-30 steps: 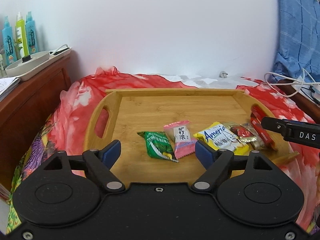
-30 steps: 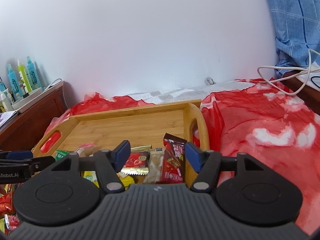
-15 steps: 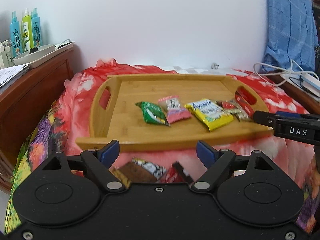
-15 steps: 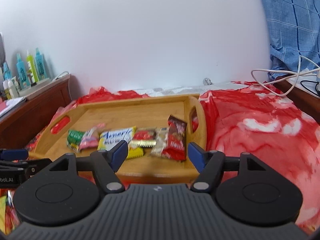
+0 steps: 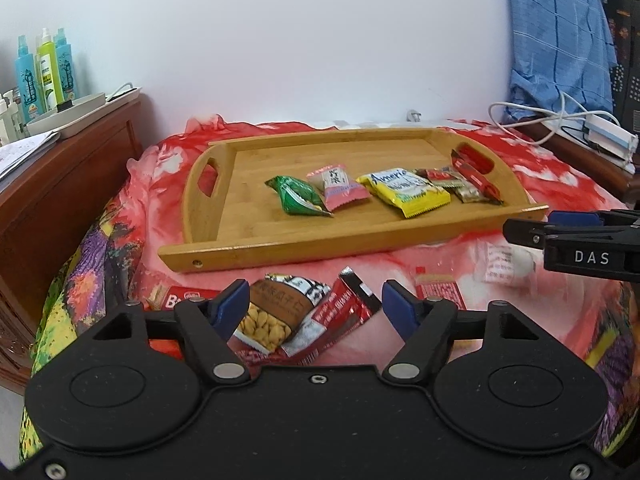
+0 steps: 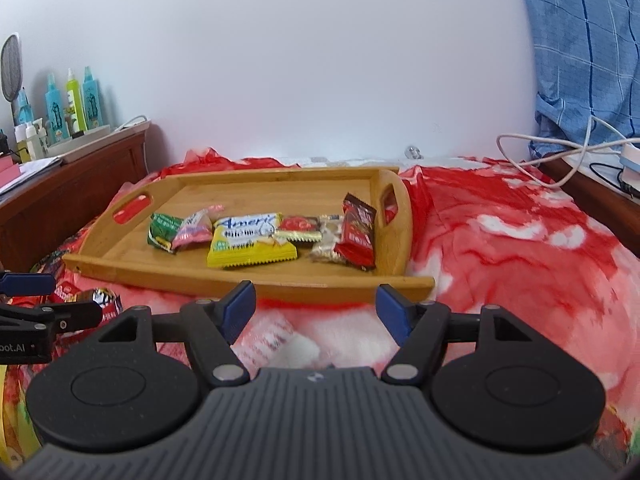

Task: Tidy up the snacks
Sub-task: 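Move both tools back over the remaining snacks beside the tray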

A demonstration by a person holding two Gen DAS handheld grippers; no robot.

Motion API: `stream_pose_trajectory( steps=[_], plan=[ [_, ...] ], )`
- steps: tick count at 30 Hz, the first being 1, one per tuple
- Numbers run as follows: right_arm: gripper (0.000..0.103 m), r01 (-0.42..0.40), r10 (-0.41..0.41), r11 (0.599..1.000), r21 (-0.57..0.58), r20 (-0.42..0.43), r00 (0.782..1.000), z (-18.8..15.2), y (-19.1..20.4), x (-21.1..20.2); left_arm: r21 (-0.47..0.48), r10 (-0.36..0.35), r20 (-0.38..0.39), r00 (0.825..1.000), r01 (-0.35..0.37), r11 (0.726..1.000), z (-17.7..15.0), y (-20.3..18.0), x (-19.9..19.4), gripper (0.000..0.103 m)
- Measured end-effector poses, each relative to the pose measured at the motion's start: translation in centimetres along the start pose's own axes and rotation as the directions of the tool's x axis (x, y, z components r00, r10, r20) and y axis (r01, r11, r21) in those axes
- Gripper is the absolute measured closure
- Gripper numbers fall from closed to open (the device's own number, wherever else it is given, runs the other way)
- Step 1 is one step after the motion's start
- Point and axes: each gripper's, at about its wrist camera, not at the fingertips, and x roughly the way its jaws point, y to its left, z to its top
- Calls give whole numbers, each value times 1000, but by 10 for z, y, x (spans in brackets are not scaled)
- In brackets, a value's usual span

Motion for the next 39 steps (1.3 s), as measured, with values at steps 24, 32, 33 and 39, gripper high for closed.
stream_pose_trajectory(
  steps=[24,32,33,39],
  plan=[
    [39,3,-10,985,-170,-41,999,-18,30,1,65,-67,-74,995,72,995,-11,-12,9,71],
    [37,11,-21,983,-186,-52,998,-20,32,8,77,-11,-89,996,18,997,-17,-9,18,70],
    [37,10,-20,982,-187,-53,998,-20,33,8,77,-12,-88,996,19,997,-17,-10,18,70],
    [35,12,-26,980,-201,-68,997,-21,34,15,59,-15,-96,995,21,998,-16,-10,20,71]
  ],
)
